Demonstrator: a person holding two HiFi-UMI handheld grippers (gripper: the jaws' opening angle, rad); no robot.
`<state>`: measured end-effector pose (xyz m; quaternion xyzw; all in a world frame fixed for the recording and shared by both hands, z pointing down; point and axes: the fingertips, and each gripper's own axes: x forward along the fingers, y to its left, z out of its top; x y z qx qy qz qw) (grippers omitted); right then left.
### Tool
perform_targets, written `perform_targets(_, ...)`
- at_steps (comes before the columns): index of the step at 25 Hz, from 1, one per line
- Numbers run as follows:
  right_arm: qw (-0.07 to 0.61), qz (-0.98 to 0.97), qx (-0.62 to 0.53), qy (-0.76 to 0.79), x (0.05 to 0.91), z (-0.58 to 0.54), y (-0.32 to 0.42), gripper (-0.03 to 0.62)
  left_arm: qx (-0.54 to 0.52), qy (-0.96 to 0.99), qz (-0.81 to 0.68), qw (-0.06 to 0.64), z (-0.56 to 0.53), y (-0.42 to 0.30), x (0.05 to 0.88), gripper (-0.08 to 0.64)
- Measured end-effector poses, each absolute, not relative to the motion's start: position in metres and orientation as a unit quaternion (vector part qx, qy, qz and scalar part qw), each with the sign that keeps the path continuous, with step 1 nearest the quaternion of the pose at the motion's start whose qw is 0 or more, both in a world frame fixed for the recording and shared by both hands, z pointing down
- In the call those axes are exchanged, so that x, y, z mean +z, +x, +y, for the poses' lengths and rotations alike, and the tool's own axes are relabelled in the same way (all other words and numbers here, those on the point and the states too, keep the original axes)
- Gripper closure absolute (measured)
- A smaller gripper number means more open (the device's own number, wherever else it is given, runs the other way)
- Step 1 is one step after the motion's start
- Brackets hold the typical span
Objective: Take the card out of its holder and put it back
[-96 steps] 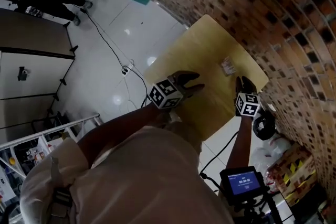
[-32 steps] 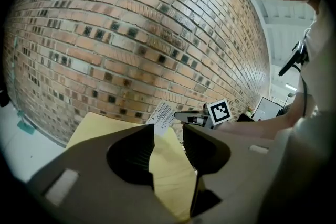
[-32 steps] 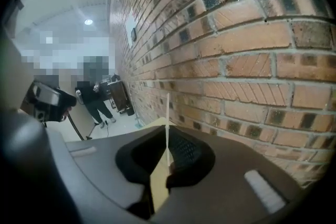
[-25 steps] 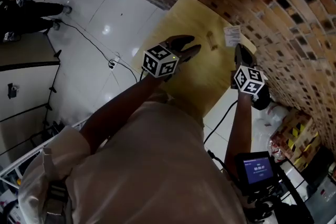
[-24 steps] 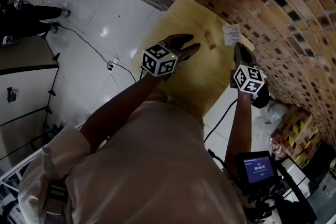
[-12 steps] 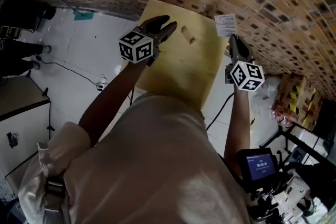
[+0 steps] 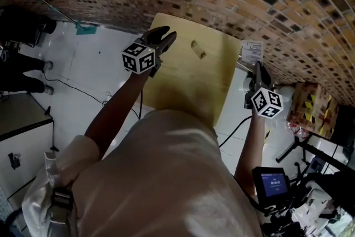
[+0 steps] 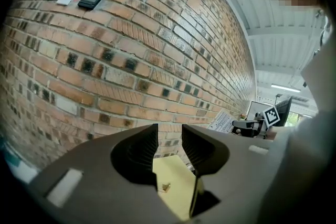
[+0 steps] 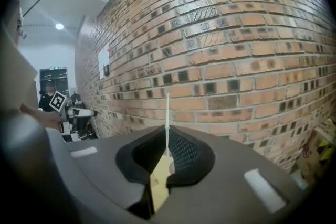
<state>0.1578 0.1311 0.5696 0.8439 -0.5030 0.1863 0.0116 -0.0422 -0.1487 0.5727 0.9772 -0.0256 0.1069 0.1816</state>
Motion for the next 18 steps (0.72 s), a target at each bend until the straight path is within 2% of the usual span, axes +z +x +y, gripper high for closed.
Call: perform_targets(18, 0.01, -0.491, 0.201, 0.848, 0.589, 0.135, 0.16, 0.578, 0.136, 0.972, -0.047, 0.185, -0.165, -0.065, 0.595, 0.41)
